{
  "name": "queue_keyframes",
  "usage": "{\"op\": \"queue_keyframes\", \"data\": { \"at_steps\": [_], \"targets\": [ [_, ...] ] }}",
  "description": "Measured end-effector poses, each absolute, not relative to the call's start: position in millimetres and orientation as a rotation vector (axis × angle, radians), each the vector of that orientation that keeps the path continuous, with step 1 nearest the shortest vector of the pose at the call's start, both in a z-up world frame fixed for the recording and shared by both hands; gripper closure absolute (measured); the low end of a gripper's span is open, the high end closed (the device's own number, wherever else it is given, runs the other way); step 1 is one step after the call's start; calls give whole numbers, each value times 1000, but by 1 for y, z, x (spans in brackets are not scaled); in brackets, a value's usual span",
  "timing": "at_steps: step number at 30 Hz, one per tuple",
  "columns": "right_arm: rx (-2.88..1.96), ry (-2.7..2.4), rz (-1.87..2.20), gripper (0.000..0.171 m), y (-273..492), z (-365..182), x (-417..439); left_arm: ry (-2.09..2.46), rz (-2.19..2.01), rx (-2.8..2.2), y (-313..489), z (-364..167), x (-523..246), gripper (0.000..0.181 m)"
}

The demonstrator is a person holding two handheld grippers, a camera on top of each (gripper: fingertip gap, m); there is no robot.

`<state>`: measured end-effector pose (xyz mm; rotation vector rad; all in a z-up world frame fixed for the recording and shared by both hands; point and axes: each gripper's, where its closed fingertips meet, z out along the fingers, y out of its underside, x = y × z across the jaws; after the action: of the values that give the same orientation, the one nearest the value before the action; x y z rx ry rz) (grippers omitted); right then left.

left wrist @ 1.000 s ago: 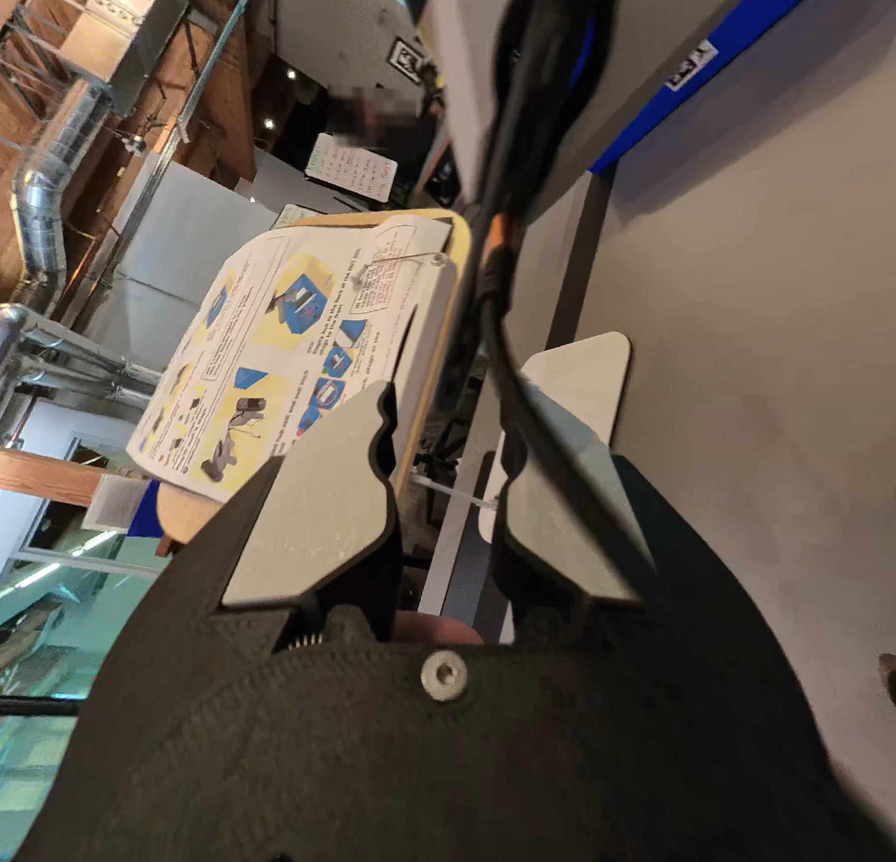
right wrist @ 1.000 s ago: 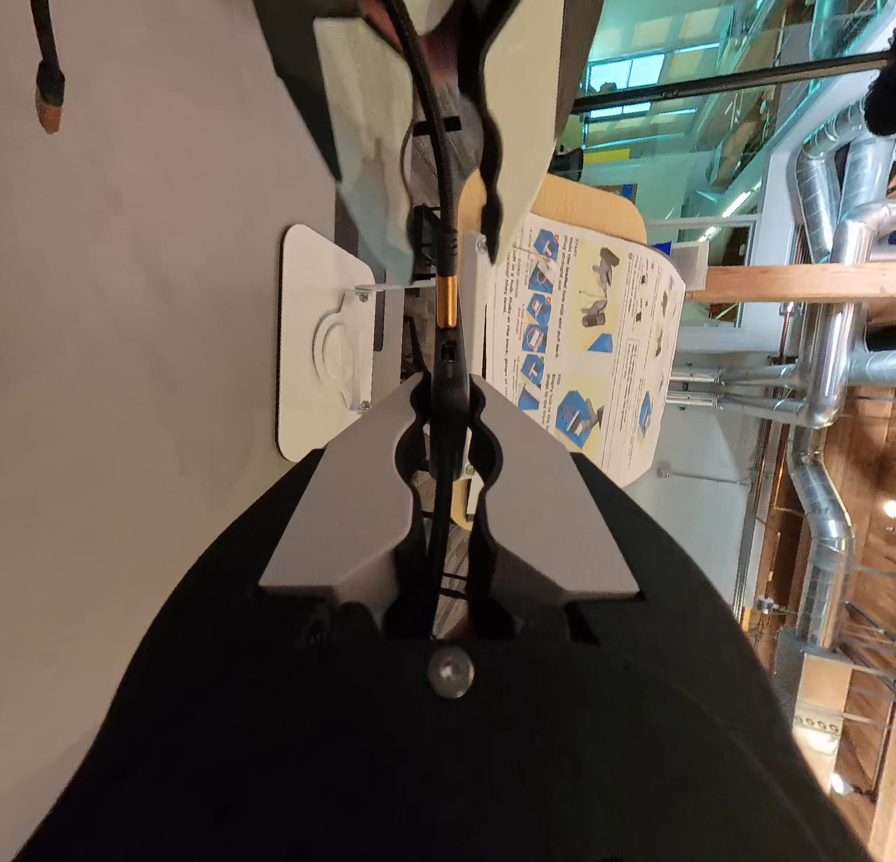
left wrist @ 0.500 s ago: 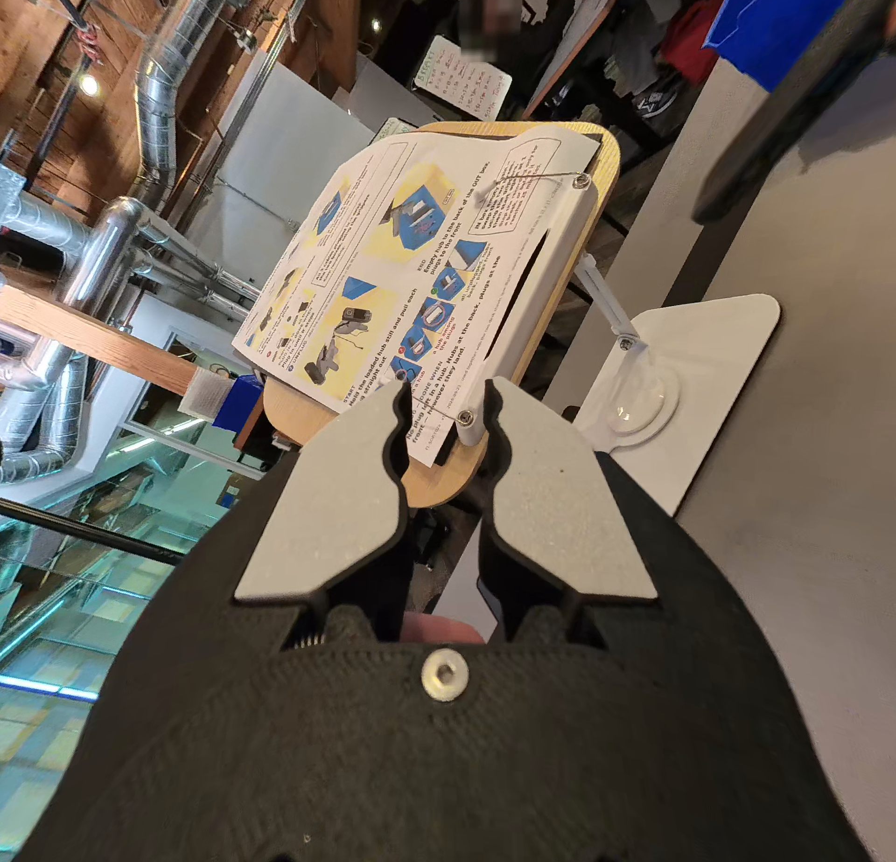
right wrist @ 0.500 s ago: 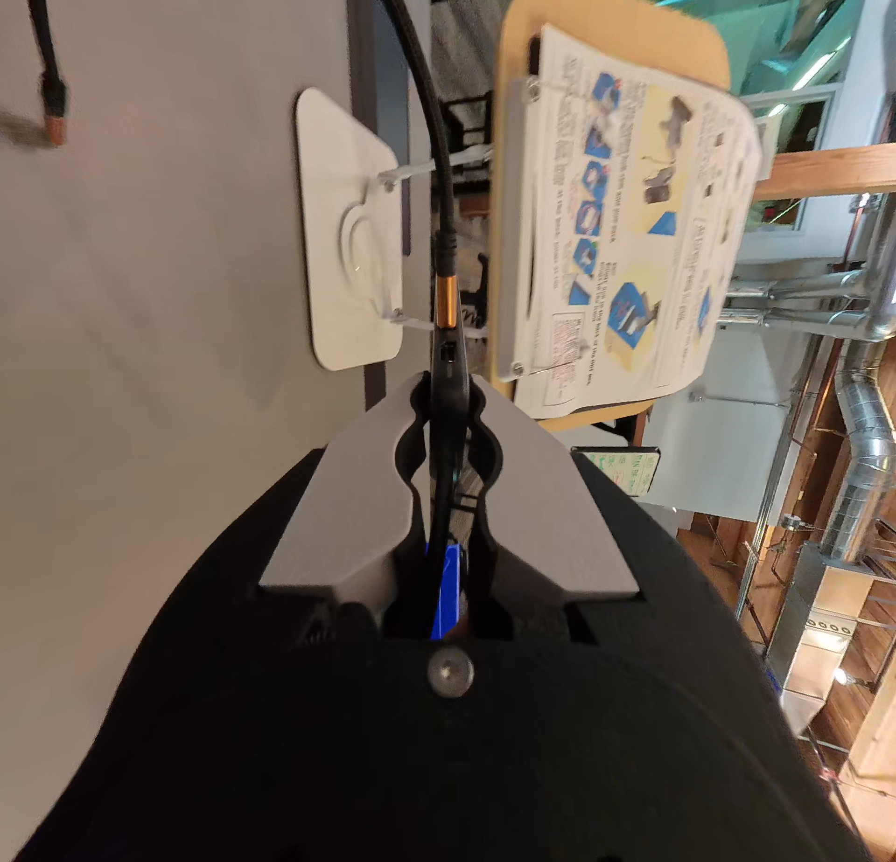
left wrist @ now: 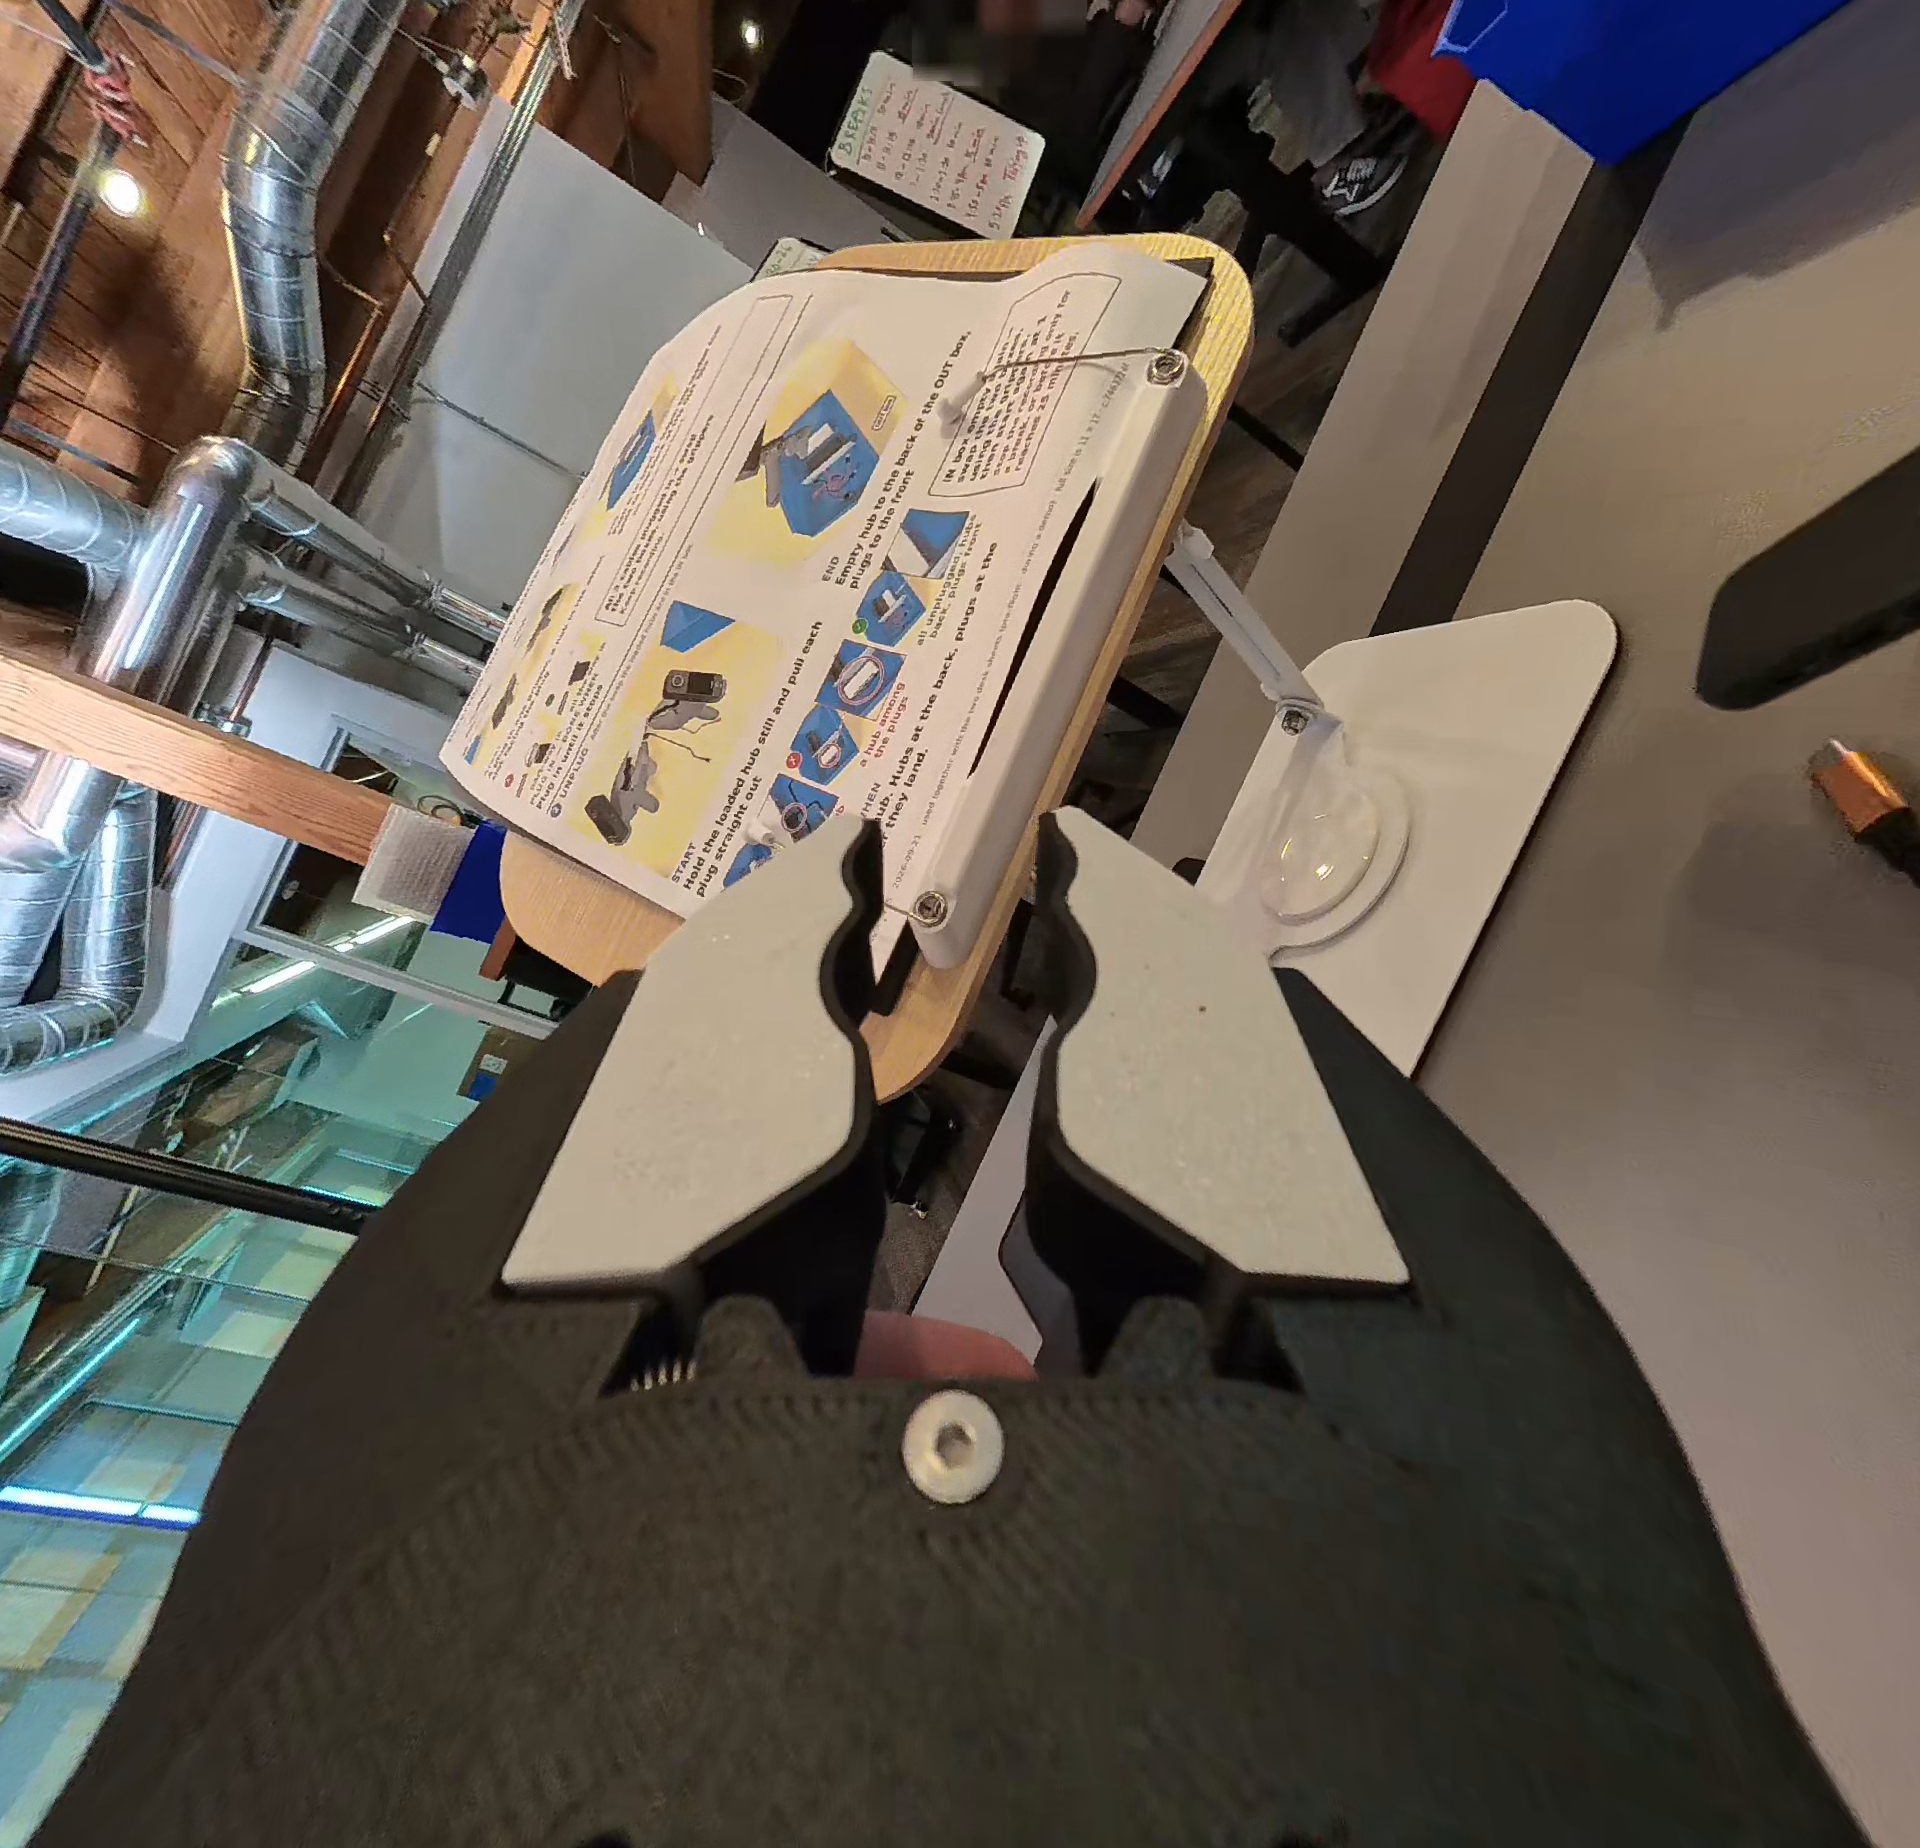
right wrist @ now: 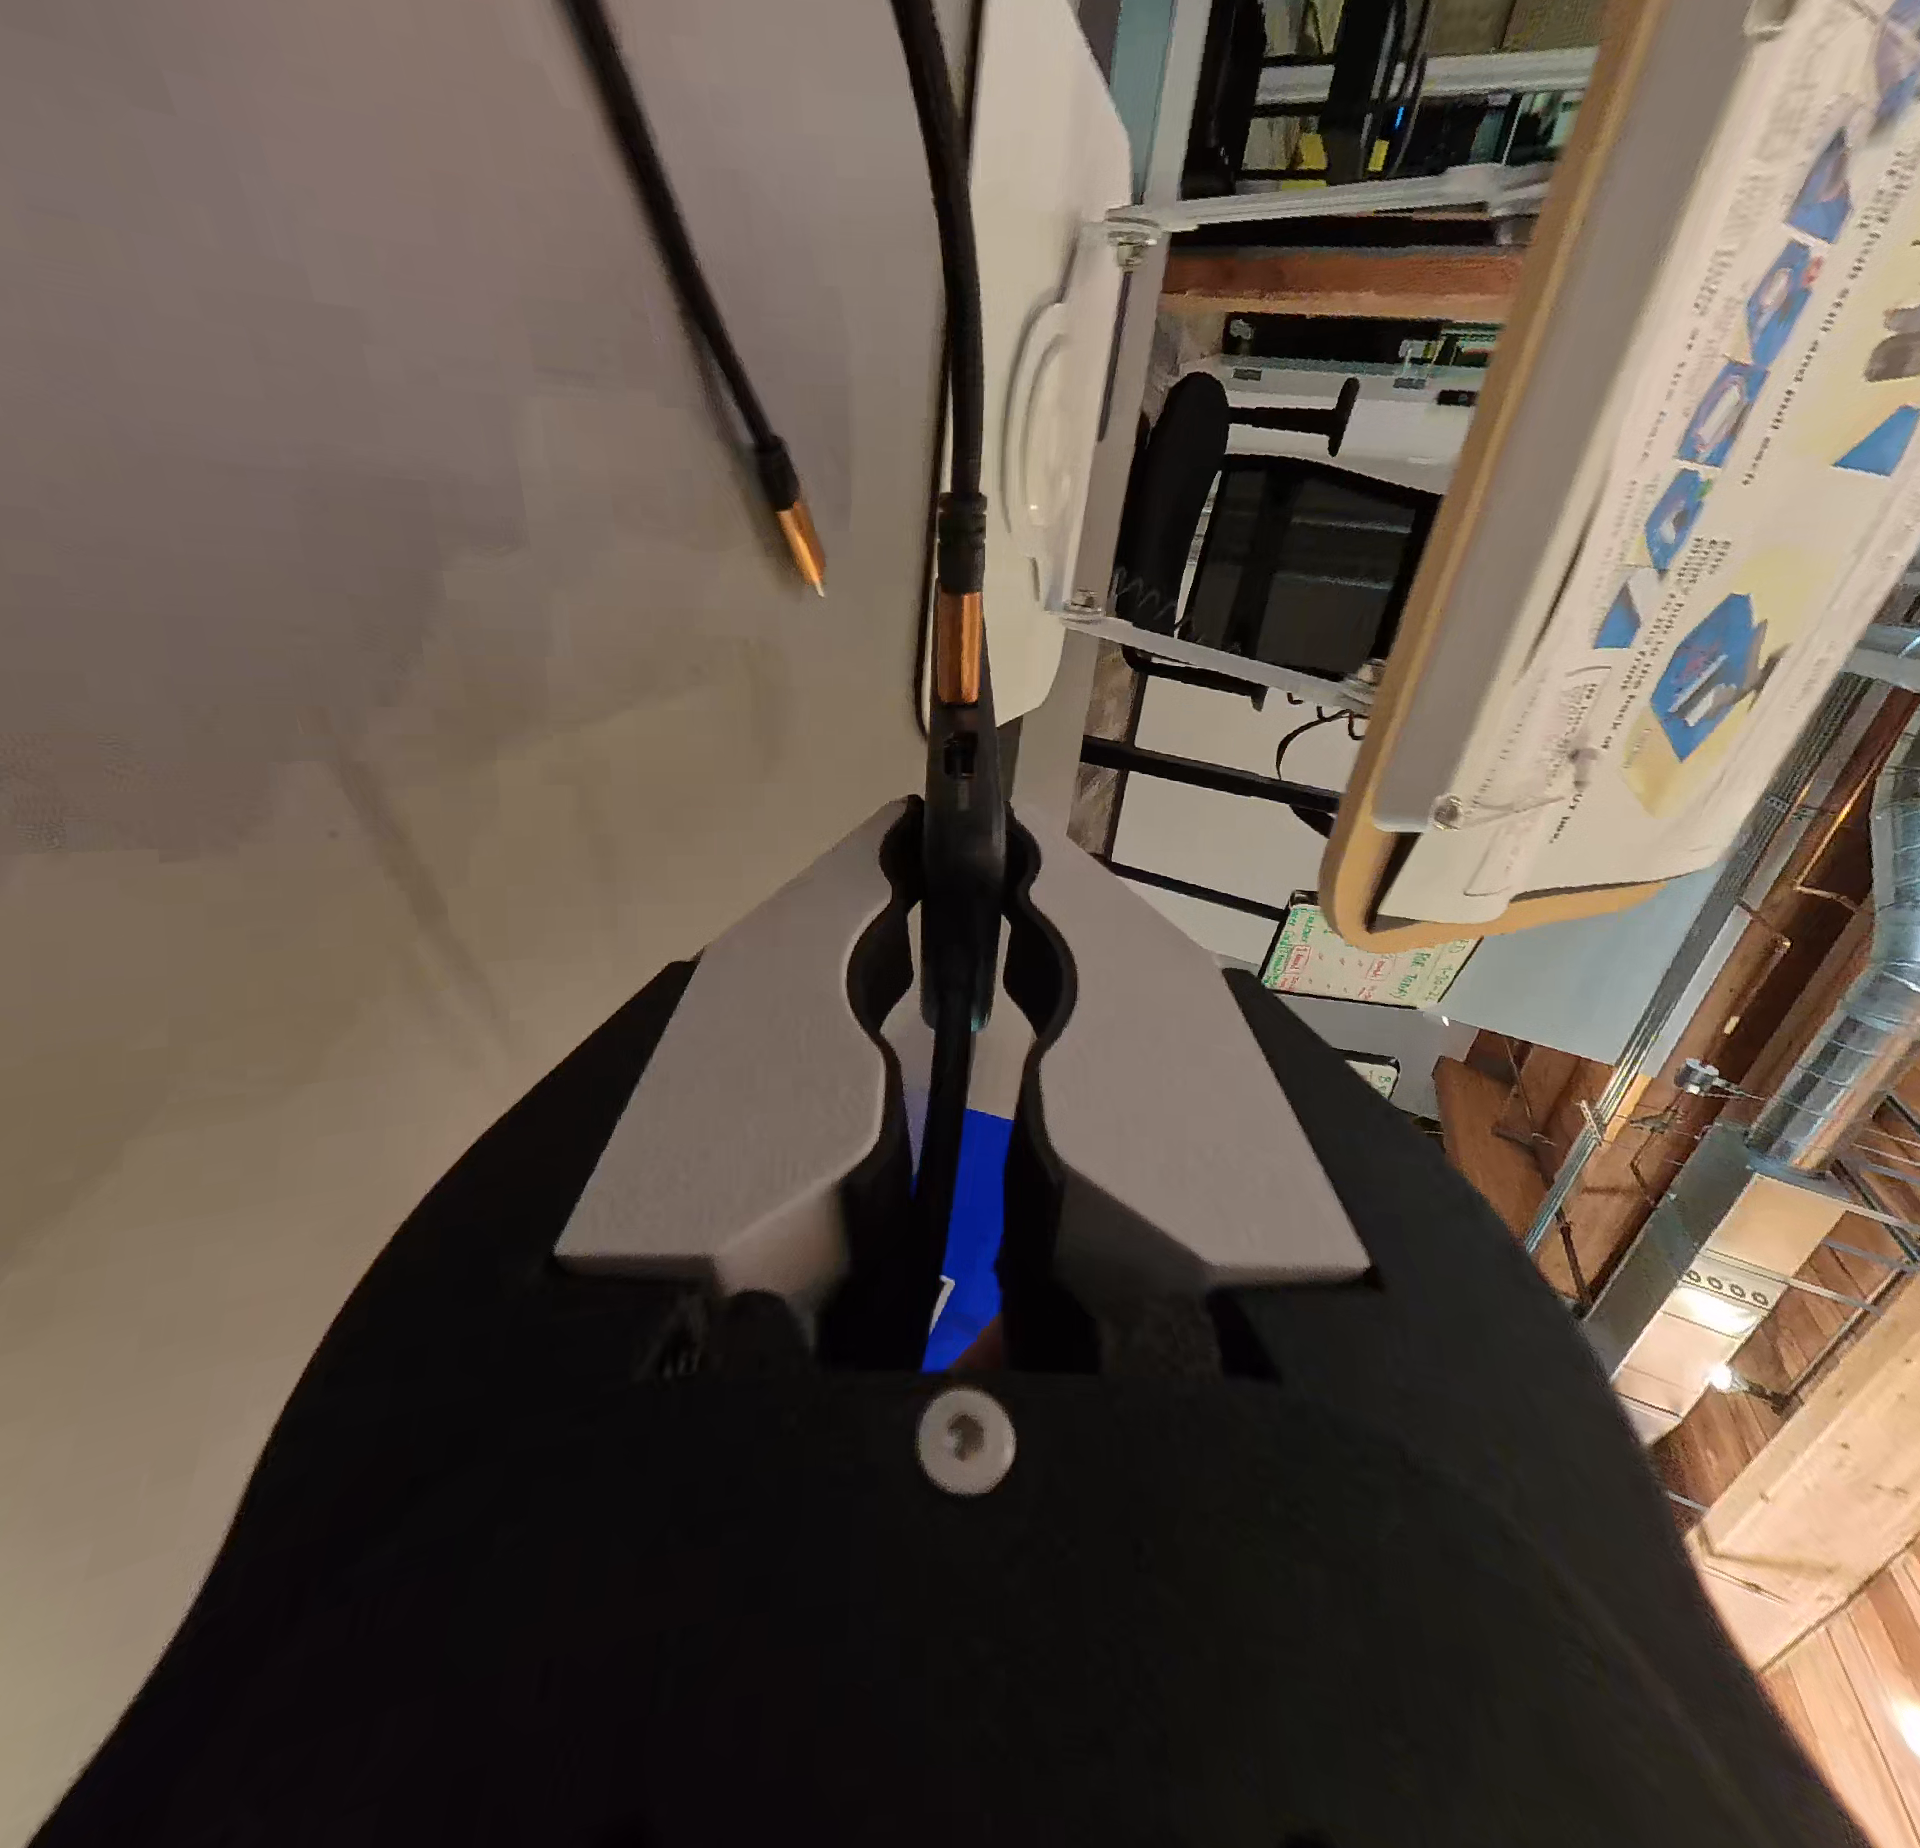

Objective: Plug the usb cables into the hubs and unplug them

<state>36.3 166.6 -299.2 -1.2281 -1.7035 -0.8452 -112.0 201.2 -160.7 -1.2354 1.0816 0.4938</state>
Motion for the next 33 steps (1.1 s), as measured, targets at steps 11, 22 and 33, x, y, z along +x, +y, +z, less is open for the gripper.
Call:
{"op": "queue_keyframes", "data": {
  "at_steps": [11, 22, 33],
  "targets": [
    [-1177, -1734, -921, 162, 167, -337, 30, 1094, 491, -1232, 202, -165, -109, 154],
    [-1175, -1778, -986, 146, 162, -353, 32, 1114, 490, -1228, 201, -168, -103, 154],
    [-1304, -1990, -734, 130, 143, -351, 31, 1124, 492, -1233, 201, -170, -103, 153]
  ]
}}
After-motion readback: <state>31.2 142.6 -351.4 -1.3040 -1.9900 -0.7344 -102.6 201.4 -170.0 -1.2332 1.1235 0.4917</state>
